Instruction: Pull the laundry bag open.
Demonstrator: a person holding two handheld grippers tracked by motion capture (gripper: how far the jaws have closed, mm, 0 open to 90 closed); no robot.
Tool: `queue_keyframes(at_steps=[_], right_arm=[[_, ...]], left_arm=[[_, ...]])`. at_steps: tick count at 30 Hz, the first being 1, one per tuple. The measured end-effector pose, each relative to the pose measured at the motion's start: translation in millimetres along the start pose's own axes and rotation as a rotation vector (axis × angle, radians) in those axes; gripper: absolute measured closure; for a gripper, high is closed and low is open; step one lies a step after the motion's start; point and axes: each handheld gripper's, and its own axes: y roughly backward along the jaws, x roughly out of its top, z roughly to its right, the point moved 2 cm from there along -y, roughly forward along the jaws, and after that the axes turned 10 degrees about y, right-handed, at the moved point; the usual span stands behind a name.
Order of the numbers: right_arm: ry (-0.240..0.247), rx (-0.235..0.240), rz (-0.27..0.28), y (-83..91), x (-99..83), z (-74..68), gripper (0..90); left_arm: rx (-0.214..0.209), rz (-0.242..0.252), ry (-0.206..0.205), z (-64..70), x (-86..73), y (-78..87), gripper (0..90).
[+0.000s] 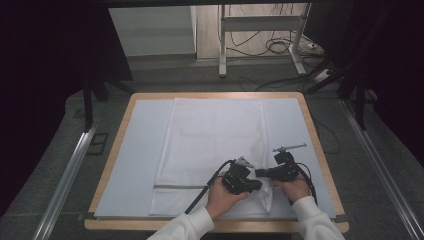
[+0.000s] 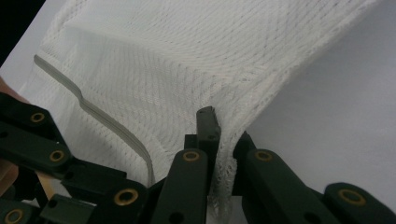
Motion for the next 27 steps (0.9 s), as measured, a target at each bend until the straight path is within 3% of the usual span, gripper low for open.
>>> queue_keyframes(at_steps=[13,27], right_arm=[[0.018,0.016,0.003,2.6,-0.8,-0.8,87.5],[0.037,0.019,-0.005,2.5,-1.9,-1.8,87.6]], left_arm=[[-0.035,-0.006,0.042,-9.9,-5.2,-0.4,86.4],[-0.040,-0.013,0.056,-18.8,-7.6,1.2,86.4]])
